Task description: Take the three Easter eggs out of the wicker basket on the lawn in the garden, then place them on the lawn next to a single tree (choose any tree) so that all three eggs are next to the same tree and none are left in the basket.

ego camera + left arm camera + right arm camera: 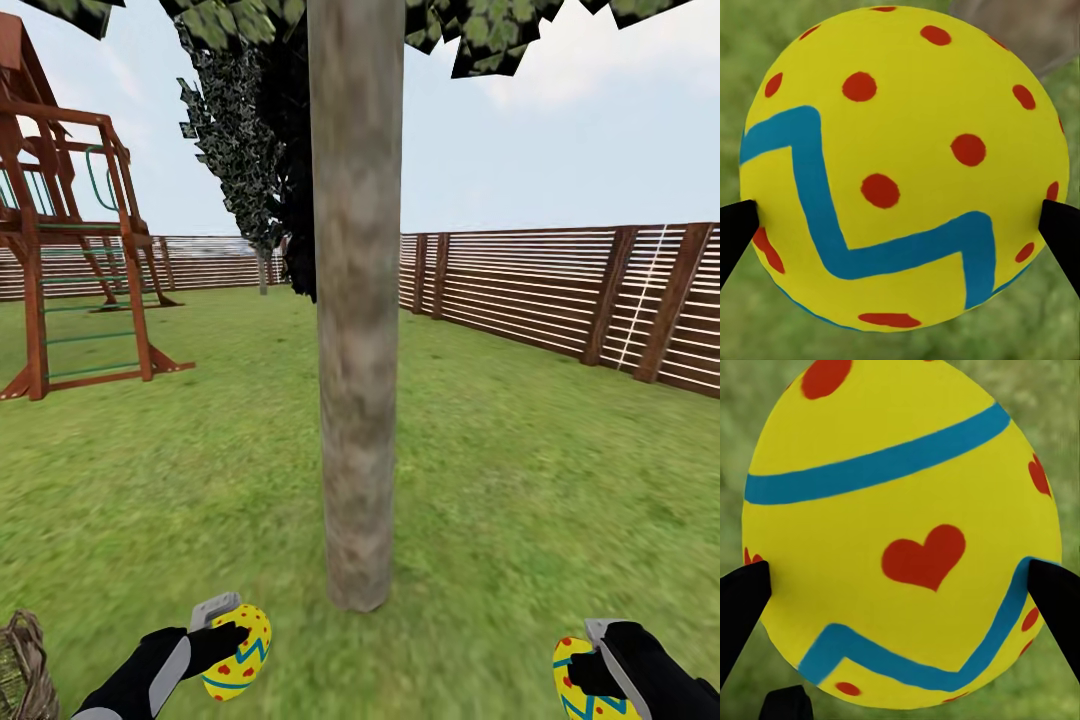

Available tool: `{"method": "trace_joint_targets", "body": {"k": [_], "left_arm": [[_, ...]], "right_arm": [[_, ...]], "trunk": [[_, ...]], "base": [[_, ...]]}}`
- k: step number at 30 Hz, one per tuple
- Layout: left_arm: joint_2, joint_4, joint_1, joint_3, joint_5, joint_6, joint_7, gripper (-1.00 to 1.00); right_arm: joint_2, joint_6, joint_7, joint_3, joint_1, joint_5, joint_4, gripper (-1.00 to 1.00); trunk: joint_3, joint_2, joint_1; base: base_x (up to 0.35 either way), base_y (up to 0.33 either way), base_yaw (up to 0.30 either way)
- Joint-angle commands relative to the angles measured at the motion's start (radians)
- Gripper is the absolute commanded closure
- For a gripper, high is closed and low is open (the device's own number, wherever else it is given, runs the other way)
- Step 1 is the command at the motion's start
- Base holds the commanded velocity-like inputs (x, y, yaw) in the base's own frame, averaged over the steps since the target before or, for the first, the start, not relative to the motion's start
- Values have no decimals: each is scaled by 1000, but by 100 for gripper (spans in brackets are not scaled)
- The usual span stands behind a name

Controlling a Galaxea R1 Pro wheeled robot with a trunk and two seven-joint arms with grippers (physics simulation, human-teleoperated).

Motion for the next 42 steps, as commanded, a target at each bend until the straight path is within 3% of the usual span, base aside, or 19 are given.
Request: {"method": "trace_joint_targets", "body": {"k": [1, 42], "left_arm": [[-1, -1, 0, 6, 2, 7, -5, 100], [-2, -1, 0, 6, 1, 6, -4, 100]], "right_arm": [[-1, 5, 1, 1, 0, -5, -1, 100], [1, 3, 0, 4, 0, -4, -1, 100]], "trunk": [[-4, -8, 4], [-133, -295, 161]], "base": [[0, 0, 0], [0, 0, 0]]}}
